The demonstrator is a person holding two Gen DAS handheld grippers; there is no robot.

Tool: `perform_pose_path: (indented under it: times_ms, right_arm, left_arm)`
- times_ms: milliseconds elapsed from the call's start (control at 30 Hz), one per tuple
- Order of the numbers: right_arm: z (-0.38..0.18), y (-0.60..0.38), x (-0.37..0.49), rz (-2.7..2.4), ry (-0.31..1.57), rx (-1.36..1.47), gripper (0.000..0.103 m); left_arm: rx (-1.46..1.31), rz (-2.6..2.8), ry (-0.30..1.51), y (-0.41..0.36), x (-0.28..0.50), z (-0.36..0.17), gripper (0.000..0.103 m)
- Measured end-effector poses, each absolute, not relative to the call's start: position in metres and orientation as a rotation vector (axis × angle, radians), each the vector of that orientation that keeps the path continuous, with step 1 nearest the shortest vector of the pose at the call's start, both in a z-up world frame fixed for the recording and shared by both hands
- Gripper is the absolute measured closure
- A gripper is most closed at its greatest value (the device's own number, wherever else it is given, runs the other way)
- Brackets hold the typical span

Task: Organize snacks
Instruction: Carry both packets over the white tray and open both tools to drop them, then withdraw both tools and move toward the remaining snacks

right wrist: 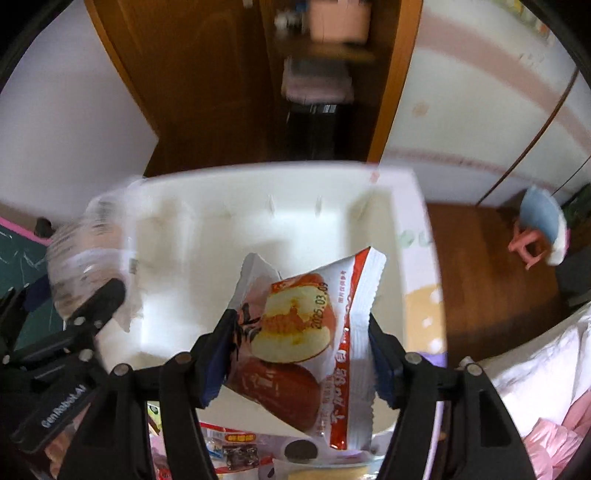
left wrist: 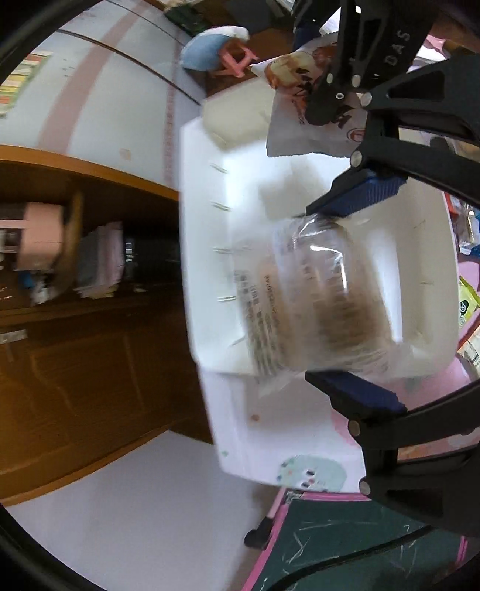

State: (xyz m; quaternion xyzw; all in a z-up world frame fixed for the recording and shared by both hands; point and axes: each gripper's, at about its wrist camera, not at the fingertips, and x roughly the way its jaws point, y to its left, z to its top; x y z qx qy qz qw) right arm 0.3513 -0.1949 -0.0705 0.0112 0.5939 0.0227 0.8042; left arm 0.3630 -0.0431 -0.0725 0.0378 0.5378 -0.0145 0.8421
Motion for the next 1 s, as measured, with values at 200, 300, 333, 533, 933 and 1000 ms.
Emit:
perform_pose_path:
  times_ms: [200,300,333,533,933,1000]
  right_arm:
    - [-0.097,-0.203,0.354,0.073,1.341,0.120,0.031]
    - [-0.092,-0.207,0.343,0.068,1.313,0.160,0.023]
    - [-0.087,-0.210,0.339,0.063,1.293,0.171,0.021]
    - [-0.059,-0.217,0.313,0.071,1.243,0.204,0.020]
    - [0.045,-0.235,0.190,0.134,1.048,0.152,0.020]
    - [0.062,-0.236,0.166,0.131,1.010,0.144,0.020]
  left_arm:
    - [0.017,-0.049,1.183,-0.040,0.365,-0.088,0.013]
    - [-0.022,-0.070,1.174,-0.032,0.355,-0.078,0.005]
    - [-0.029,-0.073,1.162,-0.029,0.349,-0.072,0.003]
    - [-0.047,-0.111,1.125,-0.019,0.310,-0.031,0.001]
    - [0.019,-0.184,0.966,-0.007,0.202,0.068,0.001]
    - [0.023,-0.193,0.936,-0.002,0.182,0.084,0.001]
